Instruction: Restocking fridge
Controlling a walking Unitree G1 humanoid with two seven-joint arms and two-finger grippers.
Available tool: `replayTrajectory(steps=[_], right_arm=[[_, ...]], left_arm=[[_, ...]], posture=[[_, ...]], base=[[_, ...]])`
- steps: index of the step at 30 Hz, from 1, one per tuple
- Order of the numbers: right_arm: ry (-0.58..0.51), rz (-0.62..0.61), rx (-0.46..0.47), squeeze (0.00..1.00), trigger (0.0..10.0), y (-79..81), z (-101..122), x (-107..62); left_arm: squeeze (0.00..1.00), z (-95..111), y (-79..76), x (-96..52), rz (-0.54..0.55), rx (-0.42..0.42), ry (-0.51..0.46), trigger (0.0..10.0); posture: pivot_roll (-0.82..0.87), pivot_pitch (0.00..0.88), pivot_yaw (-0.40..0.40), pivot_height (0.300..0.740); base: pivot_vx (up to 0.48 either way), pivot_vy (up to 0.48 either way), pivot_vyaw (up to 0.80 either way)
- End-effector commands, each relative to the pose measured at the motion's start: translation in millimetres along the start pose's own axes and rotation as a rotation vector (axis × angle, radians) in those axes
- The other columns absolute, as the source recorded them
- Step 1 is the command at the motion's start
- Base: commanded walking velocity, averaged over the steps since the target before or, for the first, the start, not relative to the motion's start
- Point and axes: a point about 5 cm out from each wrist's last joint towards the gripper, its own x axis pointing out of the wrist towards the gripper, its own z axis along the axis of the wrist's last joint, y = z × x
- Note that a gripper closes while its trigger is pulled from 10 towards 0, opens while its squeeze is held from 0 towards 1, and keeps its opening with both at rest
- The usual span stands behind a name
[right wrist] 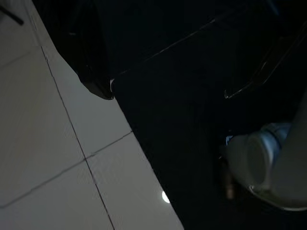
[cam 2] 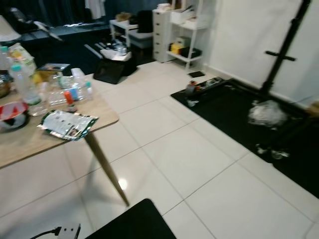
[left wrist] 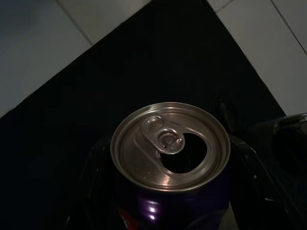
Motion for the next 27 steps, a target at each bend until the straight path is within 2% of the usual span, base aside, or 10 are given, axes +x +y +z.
replayTrajectory(steps=[1, 9, 27], right_arm=[[0.009, 0.009, -0.012, 0.00, 10.0, 1.5, -0.9, 0.1], [0.012, 0.012, -0.013, 0.00, 10.0, 2.0, -2.7, -0.1], [0.017, 0.029, -0.012, 0.00, 10.0, 5.8, -4.6, -0.1]], left_arm=[[0.00, -4.3, -4.1, 0.5, -0.014, 0.012, 0.023, 10.0], [0.00, -11.3, -6.1, -0.3, -0.020, 0.024, 0.044, 10.0], [0.00, -13.6, -12.5, 0.6, -0.059, 0.130, 0.070, 10.0]], posture=[[0.05, 0.000, 0.003, 0.740], [0.05, 0.000, 0.004, 0.740], [0.05, 0.000, 0.010, 0.740]], base=[[0.000, 0.000, -0.80], [0.000, 0.000, -0.80], [0.000, 0.000, -0.80]])
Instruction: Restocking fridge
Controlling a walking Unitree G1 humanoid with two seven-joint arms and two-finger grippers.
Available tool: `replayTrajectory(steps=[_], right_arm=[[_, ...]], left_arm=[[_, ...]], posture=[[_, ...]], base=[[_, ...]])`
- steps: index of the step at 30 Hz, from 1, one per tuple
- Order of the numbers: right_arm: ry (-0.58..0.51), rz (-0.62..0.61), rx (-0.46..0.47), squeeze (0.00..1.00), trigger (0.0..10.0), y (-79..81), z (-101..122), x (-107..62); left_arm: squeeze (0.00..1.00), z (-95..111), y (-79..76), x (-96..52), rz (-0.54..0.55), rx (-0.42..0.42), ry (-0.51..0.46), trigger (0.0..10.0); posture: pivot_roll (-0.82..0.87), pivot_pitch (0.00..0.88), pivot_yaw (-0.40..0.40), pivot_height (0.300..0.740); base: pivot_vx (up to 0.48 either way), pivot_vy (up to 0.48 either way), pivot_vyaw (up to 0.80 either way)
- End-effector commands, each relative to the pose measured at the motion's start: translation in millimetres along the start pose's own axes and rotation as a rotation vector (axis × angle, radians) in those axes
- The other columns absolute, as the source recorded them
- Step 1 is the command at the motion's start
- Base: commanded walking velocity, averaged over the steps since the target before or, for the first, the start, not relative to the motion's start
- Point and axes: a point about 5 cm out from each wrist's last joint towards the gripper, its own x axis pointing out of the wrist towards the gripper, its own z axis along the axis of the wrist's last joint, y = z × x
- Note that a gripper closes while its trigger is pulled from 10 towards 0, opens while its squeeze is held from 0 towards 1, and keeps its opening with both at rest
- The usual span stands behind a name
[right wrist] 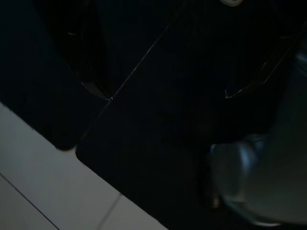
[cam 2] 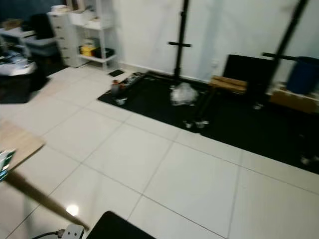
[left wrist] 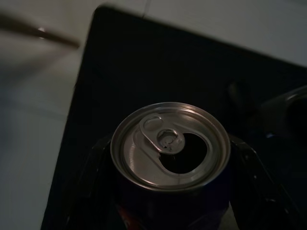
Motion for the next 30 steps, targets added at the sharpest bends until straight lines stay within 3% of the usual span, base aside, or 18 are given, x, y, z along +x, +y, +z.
replayTrajectory(steps=[1, 30], right_arm=[[-0.004, 0.011, -0.009, 0.00, 10.0, 3.6, 1.1, 0.3], [0.005, 0.024, -0.032, 0.00, 10.0, 4.1, -2.3, 0.0]], left_arm=[[0.00, -13.3, -2.8, -1.7, -0.010, -0.001, 0.047, 10.0], [0.00, -20.6, -9.3, -1.9, -0.041, 0.085, 0.079, 10.0]], posture=[[0.05, 0.000, 0.010, 0.740], [0.06, 0.000, -0.005, 0.740]], base=[[0.000, 0.000, -0.80], [0.000, 0.000, -0.80]])
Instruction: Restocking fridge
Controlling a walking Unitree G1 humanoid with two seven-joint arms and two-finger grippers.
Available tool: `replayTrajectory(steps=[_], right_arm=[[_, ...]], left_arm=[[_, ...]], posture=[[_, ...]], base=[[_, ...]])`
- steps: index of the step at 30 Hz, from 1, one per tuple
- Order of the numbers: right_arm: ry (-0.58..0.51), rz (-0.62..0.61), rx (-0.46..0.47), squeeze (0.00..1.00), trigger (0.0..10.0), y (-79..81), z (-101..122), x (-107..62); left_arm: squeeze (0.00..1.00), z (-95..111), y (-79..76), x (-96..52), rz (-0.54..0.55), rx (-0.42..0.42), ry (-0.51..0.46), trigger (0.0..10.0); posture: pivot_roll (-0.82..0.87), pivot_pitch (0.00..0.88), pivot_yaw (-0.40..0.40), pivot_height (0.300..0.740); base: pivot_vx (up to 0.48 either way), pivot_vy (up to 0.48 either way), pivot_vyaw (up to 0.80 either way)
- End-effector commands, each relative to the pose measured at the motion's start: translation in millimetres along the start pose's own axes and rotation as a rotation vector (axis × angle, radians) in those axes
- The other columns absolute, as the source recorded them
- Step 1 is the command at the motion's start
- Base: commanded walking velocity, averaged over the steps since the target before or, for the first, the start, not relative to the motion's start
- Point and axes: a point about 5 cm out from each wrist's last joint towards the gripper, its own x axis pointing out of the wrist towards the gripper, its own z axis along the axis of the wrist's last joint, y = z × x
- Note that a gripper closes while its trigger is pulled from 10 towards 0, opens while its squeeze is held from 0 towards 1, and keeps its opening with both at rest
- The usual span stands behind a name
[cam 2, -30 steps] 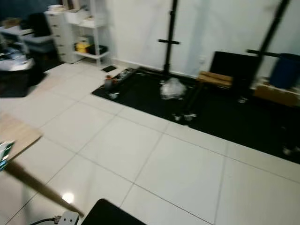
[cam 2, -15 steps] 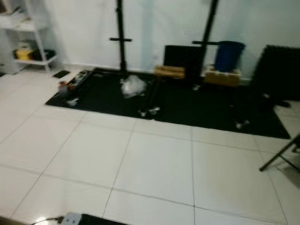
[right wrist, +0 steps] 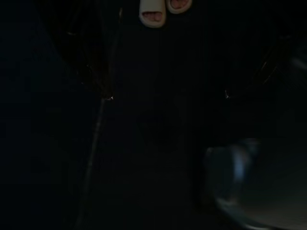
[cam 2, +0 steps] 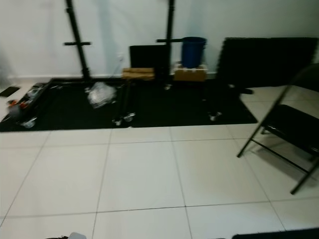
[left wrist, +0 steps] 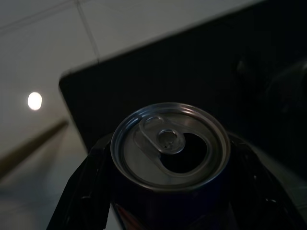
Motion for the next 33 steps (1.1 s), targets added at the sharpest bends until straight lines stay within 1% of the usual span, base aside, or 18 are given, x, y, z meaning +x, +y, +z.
replayTrajectory(steps=[1, 7, 33], right_arm=[[-0.001, 0.014, 0.008, 0.00, 10.0, 5.5, -0.3, 0.4], [-0.004, 0.014, 0.004, 0.00, 10.0, 5.4, 1.1, 0.5], [-0.010, 0.024, 0.002, 0.00, 10.0, 7.6, 3.5, 0.8]], left_arm=[[0.00, -8.9, -8.1, 0.3, -0.027, -0.014, 0.023, 10.0], [0.00, -10.7, -8.9, 0.2, -0.027, -0.020, 0.030, 10.0], [0.00, -10.5, -8.5, 0.1, -0.031, 0.001, 0.034, 10.0]], posture=[[0.06, 0.000, -0.006, 0.740], [0.06, 0.000, -0.003, 0.740], [0.05, 0.000, 0.002, 0.740]], base=[[0.000, 0.000, -0.80], [0.000, 0.000, -0.80], [0.000, 0.000, -0.80]])
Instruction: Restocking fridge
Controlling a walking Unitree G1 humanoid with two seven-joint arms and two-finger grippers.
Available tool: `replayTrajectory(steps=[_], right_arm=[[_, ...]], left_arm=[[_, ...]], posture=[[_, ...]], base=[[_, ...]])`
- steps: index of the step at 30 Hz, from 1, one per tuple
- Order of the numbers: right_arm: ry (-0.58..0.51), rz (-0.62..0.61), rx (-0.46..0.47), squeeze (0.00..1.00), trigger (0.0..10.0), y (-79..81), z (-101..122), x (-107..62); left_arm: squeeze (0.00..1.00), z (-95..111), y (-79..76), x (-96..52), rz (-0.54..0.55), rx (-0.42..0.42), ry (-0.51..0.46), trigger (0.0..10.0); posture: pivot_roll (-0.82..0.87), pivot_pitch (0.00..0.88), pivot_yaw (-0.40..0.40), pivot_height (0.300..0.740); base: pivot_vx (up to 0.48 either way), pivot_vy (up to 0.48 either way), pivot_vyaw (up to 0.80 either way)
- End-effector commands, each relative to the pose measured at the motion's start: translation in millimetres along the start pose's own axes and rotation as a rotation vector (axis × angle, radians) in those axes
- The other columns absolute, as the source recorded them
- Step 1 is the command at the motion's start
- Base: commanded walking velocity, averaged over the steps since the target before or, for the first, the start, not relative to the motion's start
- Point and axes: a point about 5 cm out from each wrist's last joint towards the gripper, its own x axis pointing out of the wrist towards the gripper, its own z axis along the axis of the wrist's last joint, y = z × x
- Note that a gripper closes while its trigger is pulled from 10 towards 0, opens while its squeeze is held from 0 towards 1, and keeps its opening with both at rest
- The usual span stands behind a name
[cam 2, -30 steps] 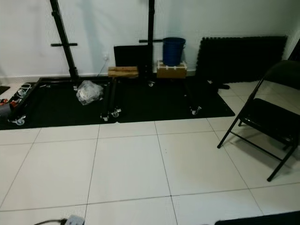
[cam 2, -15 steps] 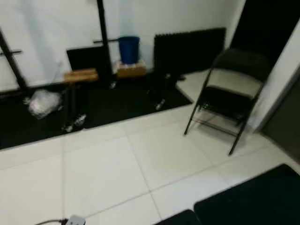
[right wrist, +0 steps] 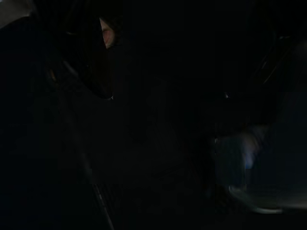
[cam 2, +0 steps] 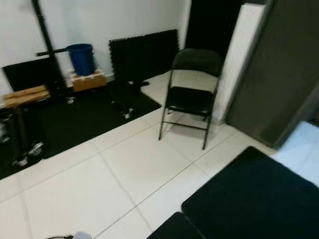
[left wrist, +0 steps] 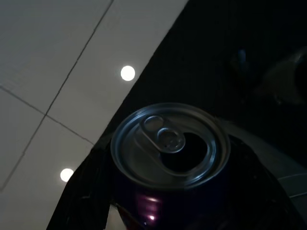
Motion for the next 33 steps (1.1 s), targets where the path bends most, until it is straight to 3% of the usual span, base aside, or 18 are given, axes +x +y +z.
replayTrajectory(steps=[1, 20, 33], right_arm=[[-0.001, -0.006, 0.005, 0.00, 10.0, -2.9, 0.8, -0.2], [-0.012, -0.003, 0.013, 0.00, 10.0, -1.2, 3.5, 0.1], [-0.025, 0.003, 0.006, 0.00, 10.0, -0.6, 6.3, 0.3]], left_arm=[[0.00, 4.3, -6.3, 2.2, -0.026, -0.006, -0.015, 10.0], [0.00, 5.1, -5.9, 2.3, -0.017, -0.022, -0.021, 10.0], [0.00, 7.2, -5.3, 2.3, -0.013, -0.039, -0.037, 10.0]], posture=[[0.05, 0.000, 0.002, 0.740], [0.05, 0.000, 0.005, 0.740], [0.05, 0.000, 0.005, 0.740]], base=[[0.000, 0.000, -0.80], [0.000, 0.000, -0.80], [0.000, 0.000, -0.06]])
